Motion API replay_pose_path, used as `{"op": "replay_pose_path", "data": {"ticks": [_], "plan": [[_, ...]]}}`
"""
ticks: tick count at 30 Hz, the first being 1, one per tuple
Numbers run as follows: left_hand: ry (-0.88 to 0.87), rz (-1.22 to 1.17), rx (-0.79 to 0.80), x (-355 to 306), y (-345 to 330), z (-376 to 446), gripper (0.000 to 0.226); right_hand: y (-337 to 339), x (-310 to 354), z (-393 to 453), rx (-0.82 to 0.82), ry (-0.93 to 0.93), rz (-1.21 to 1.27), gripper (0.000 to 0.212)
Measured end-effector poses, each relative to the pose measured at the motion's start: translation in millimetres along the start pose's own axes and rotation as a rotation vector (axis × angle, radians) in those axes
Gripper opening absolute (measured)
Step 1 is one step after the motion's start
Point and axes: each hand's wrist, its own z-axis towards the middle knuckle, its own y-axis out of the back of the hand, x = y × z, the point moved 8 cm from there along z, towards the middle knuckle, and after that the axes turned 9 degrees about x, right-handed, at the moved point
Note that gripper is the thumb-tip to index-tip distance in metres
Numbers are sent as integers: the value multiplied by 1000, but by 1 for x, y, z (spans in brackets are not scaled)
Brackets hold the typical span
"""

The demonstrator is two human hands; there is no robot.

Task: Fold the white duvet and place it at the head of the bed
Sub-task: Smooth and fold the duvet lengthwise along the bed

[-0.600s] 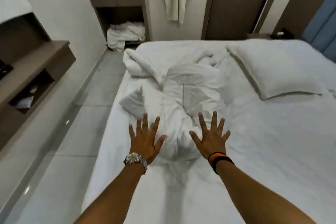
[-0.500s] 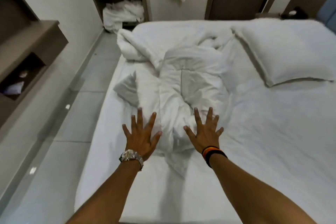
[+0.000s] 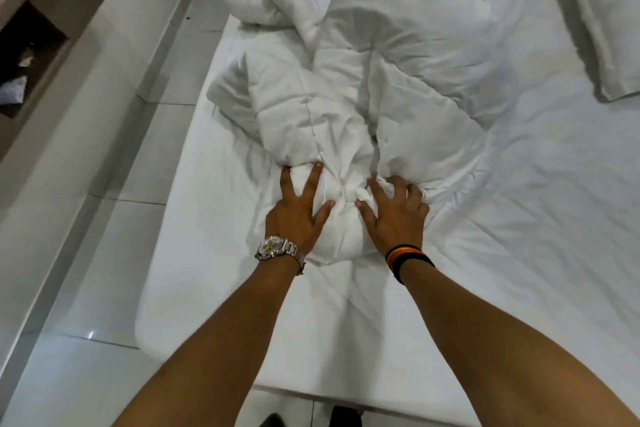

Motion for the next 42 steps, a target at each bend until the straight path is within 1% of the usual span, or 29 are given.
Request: {"op": "replay_pose_path", "data": {"ticks": [2,4,8,12,17,20,23,26,28,30,32,34,36,39,41,42], "plan": [[24,3,41,12,-6,-7,71,-5,0,-5,-16,19,-8,38],[33,-7,62,21,-6,-17,68,-4,1,-10,-37,26,4,31],[31,-6,70,22,10,-41,65,10,6,-30,-59,37,4,34],[29,-15,71,25,27,-76,65,30,11,-72,-67,33,-28,40],[15,10,72,50,45,-152,65,41,36,-164,-57,21,-15,43],[21,19,71,84,54,-213,65,37,70,-233,-67,53,68,42],[91,-5,79,139,57,-265,66,19,109,-288,-76,118,143,37],[155,4,86,185,58,-295,70,-14,135,-319,4,176,111,33],[155,22,92,190,58,-299,72,-28,132,-326,36,169,109,40],[136,13,78,184,54,-297,73,-33,116,-327,34,143,108,58],[128,-20,54,181,46,-294,72,-36,90,-322,35,96,44,77],[153,-87,33,187,29,-294,72,-44,57,-310,84,17,-44,93],[177,-155,3,197,6,-294,70,-58,35,-295,143,-19,-106,104],[190,-236,-35,204,-24,-293,67,-86,32,-276,160,39,-166,105],[206,-284,-55,204,-41,-289,65,-101,40,-265,111,87,-236,101],[208,-306,-61,202,-47,-287,64,-105,44,-262,61,122,-257,99]]}}
